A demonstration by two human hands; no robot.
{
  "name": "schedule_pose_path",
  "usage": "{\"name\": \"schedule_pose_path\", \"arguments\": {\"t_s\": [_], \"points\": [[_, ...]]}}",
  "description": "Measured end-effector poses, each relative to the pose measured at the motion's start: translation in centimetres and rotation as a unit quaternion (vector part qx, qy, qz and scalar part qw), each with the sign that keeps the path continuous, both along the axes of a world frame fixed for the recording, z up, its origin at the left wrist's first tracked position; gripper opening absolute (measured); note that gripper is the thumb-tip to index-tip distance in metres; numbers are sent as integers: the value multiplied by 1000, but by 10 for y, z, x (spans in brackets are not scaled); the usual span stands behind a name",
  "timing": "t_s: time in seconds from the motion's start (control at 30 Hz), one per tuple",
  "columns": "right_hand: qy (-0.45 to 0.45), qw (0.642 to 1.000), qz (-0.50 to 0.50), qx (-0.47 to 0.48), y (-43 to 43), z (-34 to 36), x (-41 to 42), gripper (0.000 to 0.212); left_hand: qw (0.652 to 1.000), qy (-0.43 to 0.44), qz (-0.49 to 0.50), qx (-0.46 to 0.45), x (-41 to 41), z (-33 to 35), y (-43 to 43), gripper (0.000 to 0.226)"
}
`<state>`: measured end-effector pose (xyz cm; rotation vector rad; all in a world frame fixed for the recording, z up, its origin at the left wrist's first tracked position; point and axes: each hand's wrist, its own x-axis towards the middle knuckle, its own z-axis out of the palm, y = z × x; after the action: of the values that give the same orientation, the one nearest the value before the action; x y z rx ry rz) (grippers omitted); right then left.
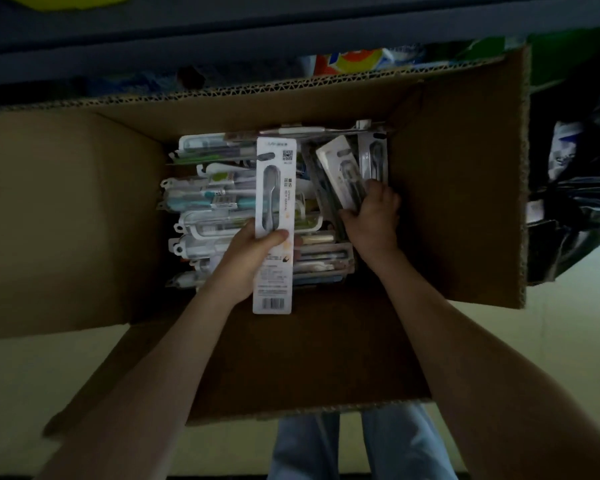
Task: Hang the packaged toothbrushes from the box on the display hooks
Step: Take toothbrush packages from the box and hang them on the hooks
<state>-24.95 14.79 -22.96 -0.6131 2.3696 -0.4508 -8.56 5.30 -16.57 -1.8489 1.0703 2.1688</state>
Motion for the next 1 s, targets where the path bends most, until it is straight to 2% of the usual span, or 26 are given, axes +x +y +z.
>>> {"name": "schedule_pose_path", "arguments": {"t_s": [0.07, 0.23, 0.43, 0.57, 0.7, 0.87, 1.0], "points": [[10, 999, 32, -22, 3, 29, 3, 64, 1000, 15, 8, 7, -4, 19, 3, 30], [9, 992, 3, -129, 11, 128, 12, 59, 999, 48, 10, 13, -16, 99, 10, 28], [61, 974, 68, -205, 9, 261, 7, 53, 995, 100, -14, -16, -31, 236, 19, 24], [83, 957, 85, -263, 6, 364, -2, 57, 990, 139, 20, -15, -29, 330, 27, 19], [67, 941, 112, -312, -4, 455, -10, 58, 983, 166, 61, -49, -32, 420, 23, 18], [57, 923, 123, -360, -24, 549, -21, 59, 956, 268, 115, -38, -29, 500, 3, 46], [66, 908, 117, -397, -43, 628, -19, 57, 938, 328, 65, -91, -25, 565, -20, 44]]}}
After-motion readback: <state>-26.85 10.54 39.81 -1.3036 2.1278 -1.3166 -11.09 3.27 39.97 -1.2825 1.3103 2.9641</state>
